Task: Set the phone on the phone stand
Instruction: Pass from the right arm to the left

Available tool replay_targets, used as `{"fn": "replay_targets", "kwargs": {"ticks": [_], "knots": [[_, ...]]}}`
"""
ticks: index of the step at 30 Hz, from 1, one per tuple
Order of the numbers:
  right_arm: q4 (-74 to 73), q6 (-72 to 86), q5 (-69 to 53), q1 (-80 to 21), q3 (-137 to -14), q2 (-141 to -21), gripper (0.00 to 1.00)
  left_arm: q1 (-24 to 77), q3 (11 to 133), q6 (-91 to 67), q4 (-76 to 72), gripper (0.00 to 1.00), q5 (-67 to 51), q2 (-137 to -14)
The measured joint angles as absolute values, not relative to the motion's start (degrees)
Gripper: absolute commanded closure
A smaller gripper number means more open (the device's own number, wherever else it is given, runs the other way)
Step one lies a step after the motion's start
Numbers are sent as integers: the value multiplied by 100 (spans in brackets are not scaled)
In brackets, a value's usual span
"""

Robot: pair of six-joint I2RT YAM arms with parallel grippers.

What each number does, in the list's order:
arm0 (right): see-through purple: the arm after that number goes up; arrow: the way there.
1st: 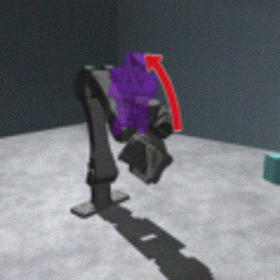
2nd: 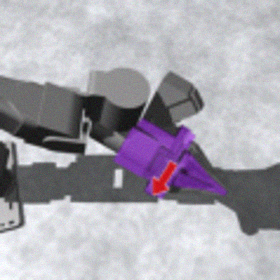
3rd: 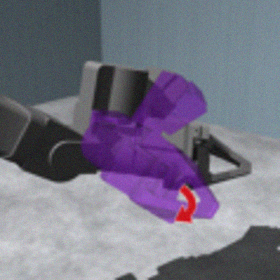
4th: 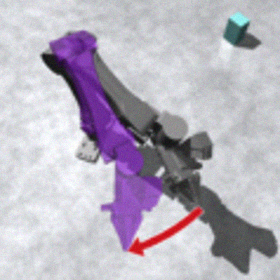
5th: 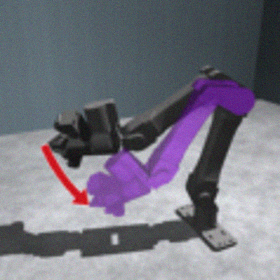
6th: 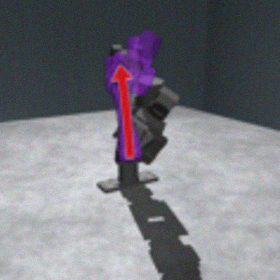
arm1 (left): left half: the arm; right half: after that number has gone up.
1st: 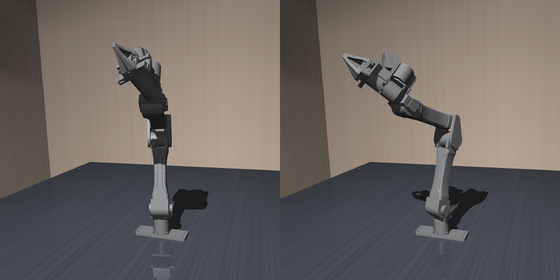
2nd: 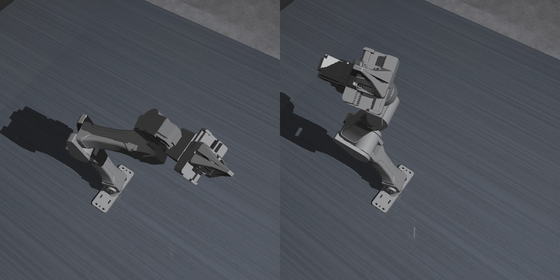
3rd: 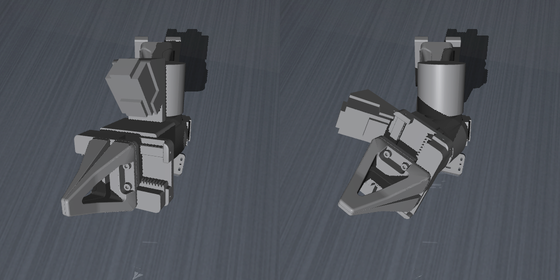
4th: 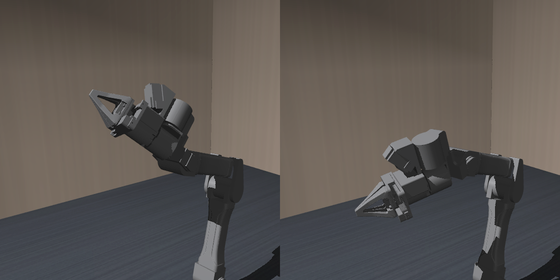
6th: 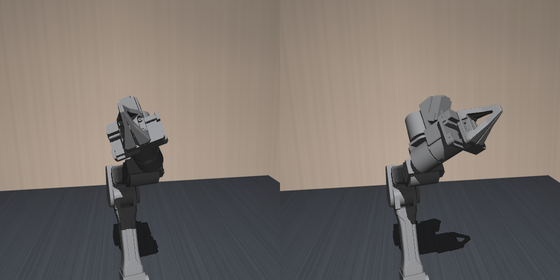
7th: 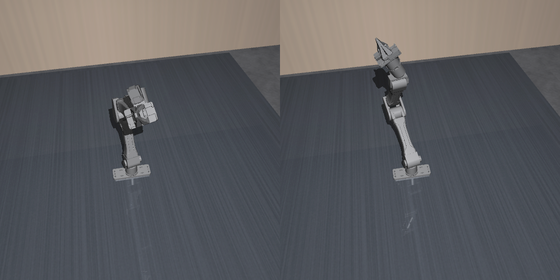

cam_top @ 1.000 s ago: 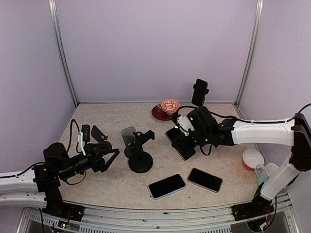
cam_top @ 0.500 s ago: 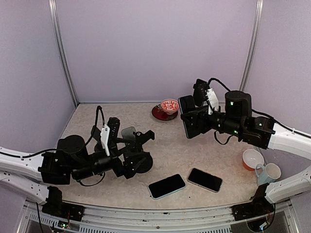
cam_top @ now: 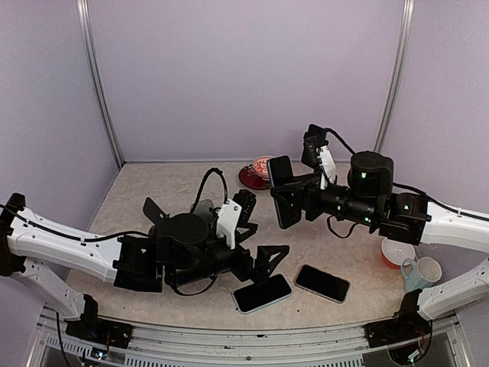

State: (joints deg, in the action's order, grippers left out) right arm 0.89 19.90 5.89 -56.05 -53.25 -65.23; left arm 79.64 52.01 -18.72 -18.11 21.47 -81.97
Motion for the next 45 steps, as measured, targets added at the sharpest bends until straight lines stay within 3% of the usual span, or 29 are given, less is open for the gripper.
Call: {"fn": "replay_targets", "kwargs": {"ticks": [18,24,38,45], "knots": [[687,2355,644,-6018,-4801,-6377,64,7627,5387,-1959,-2167,6,2008,-8602],[821,2379,587,-6060,-4783,-6333,64,7511,5395,-2043,-2185,23,1841,-8724],[1166,2453,521,-6248,-4622,-6307,63,7389,5395,-2082,-2270,47,1487,-8772],[1260,2458,563,-6307,-4580,-6309,63,7360,5393,-2097,-2316,70,1310,-8772]]}}
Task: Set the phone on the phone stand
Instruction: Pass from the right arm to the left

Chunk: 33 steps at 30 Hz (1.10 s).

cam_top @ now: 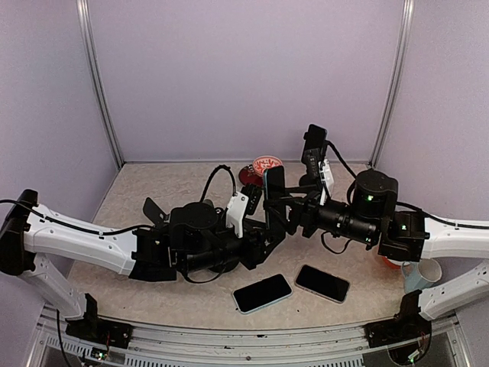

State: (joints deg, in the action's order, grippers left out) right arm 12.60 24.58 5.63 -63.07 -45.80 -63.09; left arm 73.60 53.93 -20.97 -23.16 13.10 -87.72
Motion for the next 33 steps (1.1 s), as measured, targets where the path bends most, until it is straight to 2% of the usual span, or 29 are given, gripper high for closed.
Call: {"fn": "replay_targets", "kwargs": {"ticks": [5,8,18,33], "knots": [[1278,2449,674,-6326,-4580,-6311,60,7352,5393,-2211,-2351,92,1240,-8772],[1365,2477,681,-6335,-4580,-6318,55,7303,5345,-2248,-2300,100,1278,-8772],[1356,2449,709,-6368,-4578,-6316,32,7273,5286,-2276,-2320,100,1208,-8718],[1317,2285,578,-6392,-4598,-6316,21,7264,5273,-2274,-2314,100,1201,-8713]]}}
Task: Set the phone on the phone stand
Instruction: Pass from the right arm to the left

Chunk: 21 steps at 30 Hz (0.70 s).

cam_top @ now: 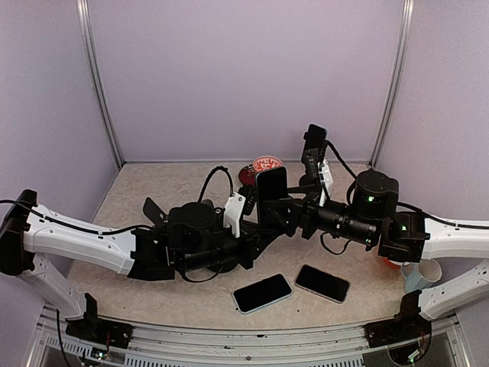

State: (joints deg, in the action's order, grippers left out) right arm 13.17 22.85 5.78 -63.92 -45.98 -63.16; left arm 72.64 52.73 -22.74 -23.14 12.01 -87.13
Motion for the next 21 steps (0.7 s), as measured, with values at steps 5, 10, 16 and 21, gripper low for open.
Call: {"fn": "replay_targets", "kwargs": {"ticks": [5,10,16,21], "knots": [[1267,2169,517,-6403,-4633,-6298,2,7207,5190,-2263,-2316,100,1192,-8646],[961,1920,360,-6418,-4772,-6095,0,7133,4912,-2178,-2320,100,1116,-8416],[609,1699,340,-6357,-4919,-5655,0,7129,4451,-1868,-2515,100,576,-7975],[421,1640,-51,-6110,-4950,-5450,0,7129,4134,-1608,-2679,100,-99,-7631]]}}
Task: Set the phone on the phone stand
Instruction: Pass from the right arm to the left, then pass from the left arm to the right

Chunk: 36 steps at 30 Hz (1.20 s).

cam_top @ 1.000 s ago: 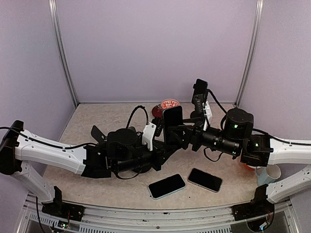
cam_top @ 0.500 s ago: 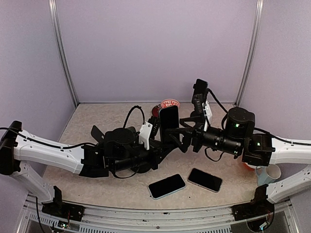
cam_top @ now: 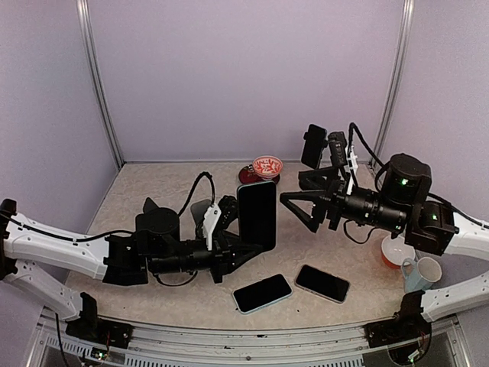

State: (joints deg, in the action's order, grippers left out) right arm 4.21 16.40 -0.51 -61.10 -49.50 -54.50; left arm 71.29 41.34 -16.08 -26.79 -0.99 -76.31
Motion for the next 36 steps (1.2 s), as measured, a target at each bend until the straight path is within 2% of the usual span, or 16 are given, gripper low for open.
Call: {"fn": "replay_targets", "kwargs": {"ticks": [7,15,28,30,32,36], "knots": [[329,1614,-1535,-5948,-5363,-6073,0,7129,4075,-1352,-2698,100,-1017,-7544],[497,1772,-2963,-5948,-5472,-6954,13,7170,4075,-1203,-2672,100,-1605,-7546],[762,1876,-3658,-5948,-5653,-7113,19,7220,4075,-1050,-2517,100,-1874,-7684],[766,1872,-3684,-5948,-5653,-7113,22,7220,4075,-1037,-2467,100,-1887,-7712],[766,1876,-3693,-5948,-5653,-7113,31,7220,4075,-1013,-2445,100,-1907,-7725],[814,1870,-3789,-5942,-5653,-7142,60,7225,4075,-976,-2443,100,-1955,-7725]]}}
